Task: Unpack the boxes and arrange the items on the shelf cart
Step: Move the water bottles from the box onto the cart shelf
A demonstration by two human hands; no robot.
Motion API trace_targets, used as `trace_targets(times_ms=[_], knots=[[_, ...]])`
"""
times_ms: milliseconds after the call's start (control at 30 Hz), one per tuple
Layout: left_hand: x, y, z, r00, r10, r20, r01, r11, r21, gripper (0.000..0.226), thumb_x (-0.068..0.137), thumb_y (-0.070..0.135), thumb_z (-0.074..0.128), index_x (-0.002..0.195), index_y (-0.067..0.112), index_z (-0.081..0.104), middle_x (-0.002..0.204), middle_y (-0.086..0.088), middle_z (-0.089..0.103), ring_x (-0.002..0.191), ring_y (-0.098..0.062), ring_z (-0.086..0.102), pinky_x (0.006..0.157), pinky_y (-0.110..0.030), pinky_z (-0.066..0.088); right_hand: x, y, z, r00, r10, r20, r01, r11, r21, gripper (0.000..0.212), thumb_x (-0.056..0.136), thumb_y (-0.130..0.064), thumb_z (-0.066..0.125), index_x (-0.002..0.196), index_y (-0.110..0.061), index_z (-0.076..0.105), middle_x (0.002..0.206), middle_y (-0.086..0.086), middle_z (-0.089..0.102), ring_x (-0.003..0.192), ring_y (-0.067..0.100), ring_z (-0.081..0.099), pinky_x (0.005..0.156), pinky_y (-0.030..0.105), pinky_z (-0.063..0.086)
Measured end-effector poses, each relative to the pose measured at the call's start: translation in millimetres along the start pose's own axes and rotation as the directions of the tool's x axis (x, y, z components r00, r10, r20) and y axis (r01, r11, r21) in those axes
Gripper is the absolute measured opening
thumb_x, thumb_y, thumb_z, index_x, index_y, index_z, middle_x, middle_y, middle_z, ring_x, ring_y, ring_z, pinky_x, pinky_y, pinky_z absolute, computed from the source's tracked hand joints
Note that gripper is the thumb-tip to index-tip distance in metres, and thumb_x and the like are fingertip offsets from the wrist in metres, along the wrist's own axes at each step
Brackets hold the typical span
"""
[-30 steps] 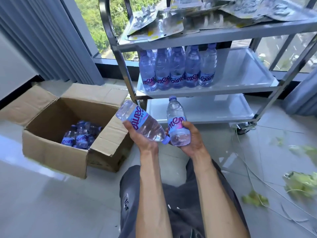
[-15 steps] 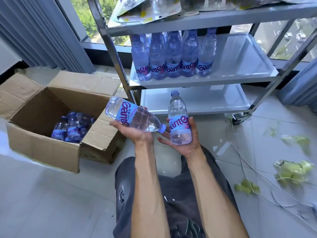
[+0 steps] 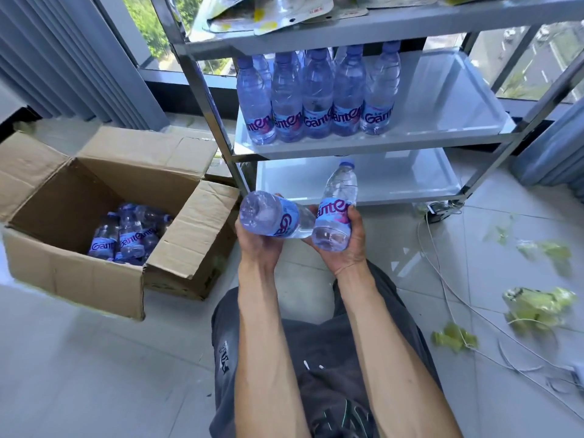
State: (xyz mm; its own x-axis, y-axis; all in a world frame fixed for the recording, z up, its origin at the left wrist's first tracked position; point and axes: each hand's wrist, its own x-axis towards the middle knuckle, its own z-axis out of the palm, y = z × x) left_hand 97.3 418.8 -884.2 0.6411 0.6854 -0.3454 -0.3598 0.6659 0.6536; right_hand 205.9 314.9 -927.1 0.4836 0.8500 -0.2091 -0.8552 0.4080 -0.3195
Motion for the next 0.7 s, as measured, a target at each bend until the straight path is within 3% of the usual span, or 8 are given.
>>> trace_targets(times_ms=[67, 133, 200, 300, 433, 533, 600, 700], knots=[[-3, 3, -9, 0.978, -0.206, 0.015, 0.197, 0.952, 0.234, 0.049, 0.098, 0.045, 0.034, 0.117, 0.008, 0.059, 0.115, -0.021, 0.064, 0.109, -0.038, 0.058, 0.083, -0.042, 0.050, 0, -3, -4, 0.998, -0.061, -0.032, 0.061, 0.998, 0.004, 0.084, 0.048, -0.042, 0.091, 0.114, -0.006, 0.056, 0.102, 0.016, 0.061, 0.091, 0.027, 0.061, 0.082, 0.042, 0.052], [-6, 6, -15, 0.916, -0.402, -0.001, 0.367, 0.834, 0.411, 0.072, 0.094, 0.062, 0.026, 0.120, 0.004, 0.058, 0.114, -0.028, 0.063, 0.097, -0.041, 0.064, 0.066, -0.035, 0.053, 1, -8, -5, 0.988, -0.125, -0.095, 0.125, 0.992, -0.006, 0.094, 0.046, -0.045, 0.091, 0.122, -0.007, 0.052, 0.107, 0.016, 0.060, 0.091, 0.026, 0.059, 0.082, 0.039, 0.047], [-7, 5, -19, 0.892, -0.451, 0.000, 0.409, 0.808, 0.423, 0.066, 0.093, 0.055, 0.033, 0.117, -0.001, 0.057, 0.094, -0.026, 0.068, 0.074, -0.036, 0.068, 0.055, -0.032, 0.054, 3, -13, -7, 0.982, -0.162, -0.100, 0.162, 0.987, -0.014, 0.096, 0.046, -0.046, 0.091, 0.124, -0.006, 0.050, 0.106, 0.015, 0.061, 0.091, 0.026, 0.061, 0.083, 0.039, 0.047], [-10, -5, -15, 0.869, -0.491, 0.054, 0.451, 0.833, 0.321, 0.059, 0.075, 0.032, 0.056, 0.118, -0.008, 0.052, 0.086, -0.024, 0.065, 0.071, -0.034, 0.065, 0.060, -0.036, 0.058, 5, -21, -6, 0.987, -0.162, -0.023, 0.161, 0.986, -0.039, 0.072, 0.052, -0.044, 0.090, 0.107, -0.004, 0.068, 0.098, 0.013, 0.067, 0.089, 0.025, 0.068, 0.079, 0.037, 0.056], [-14, -24, -15, 0.892, -0.441, 0.102, 0.400, 0.873, 0.278, 0.075, 0.053, 0.024, 0.082, 0.114, -0.011, 0.056, 0.094, -0.025, 0.064, 0.078, -0.033, 0.065, 0.076, -0.037, 0.056, 8, -30, 4, 0.982, -0.180, 0.059, 0.189, 0.953, -0.237, 0.062, 0.064, -0.046, 0.083, 0.107, -0.005, 0.067, 0.098, 0.013, 0.069, 0.091, 0.025, 0.067, 0.079, 0.036, 0.055], [-7, -25, -9, 0.952, -0.290, 0.096, 0.262, 0.936, 0.235, 0.073, 0.054, 0.012, 0.069, 0.122, -0.010, 0.052, 0.102, -0.025, 0.060, 0.089, -0.038, 0.058, 0.087, -0.044, 0.048, 9, -37, 7, 0.977, -0.212, -0.033, 0.186, 0.913, -0.364, 0.070, 0.053, -0.048, 0.090, 0.106, -0.008, 0.067, 0.090, 0.008, 0.067, 0.076, 0.019, 0.065, 0.065, 0.031, 0.055], [0, -21, -5, 0.975, -0.196, 0.103, 0.179, 0.972, 0.152, 0.069, 0.056, 0.013, 0.075, 0.118, -0.006, 0.053, 0.099, -0.022, 0.061, 0.087, -0.036, 0.059, 0.084, -0.043, 0.051, 11, -42, 5, 0.975, -0.211, -0.069, 0.162, 0.888, -0.431, 0.075, 0.051, -0.048, 0.090, 0.108, -0.005, 0.066, 0.093, 0.012, 0.067, 0.075, 0.022, 0.065, 0.066, 0.032, 0.055], [3, -17, 0, 0.984, -0.142, 0.103, 0.136, 0.989, 0.061, 0.076, 0.044, 0.034, 0.096, 0.105, 0.004, 0.063, 0.084, -0.013, 0.067, 0.071, -0.023, 0.066, 0.066, -0.035, 0.058, 9, -42, 7, 0.992, -0.116, -0.052, 0.088, 0.924, -0.372, 0.039, 0.072, -0.035, 0.069, 0.096, -0.005, 0.075, 0.089, 0.016, 0.070, 0.076, 0.027, 0.067, 0.070, 0.033, 0.056]])
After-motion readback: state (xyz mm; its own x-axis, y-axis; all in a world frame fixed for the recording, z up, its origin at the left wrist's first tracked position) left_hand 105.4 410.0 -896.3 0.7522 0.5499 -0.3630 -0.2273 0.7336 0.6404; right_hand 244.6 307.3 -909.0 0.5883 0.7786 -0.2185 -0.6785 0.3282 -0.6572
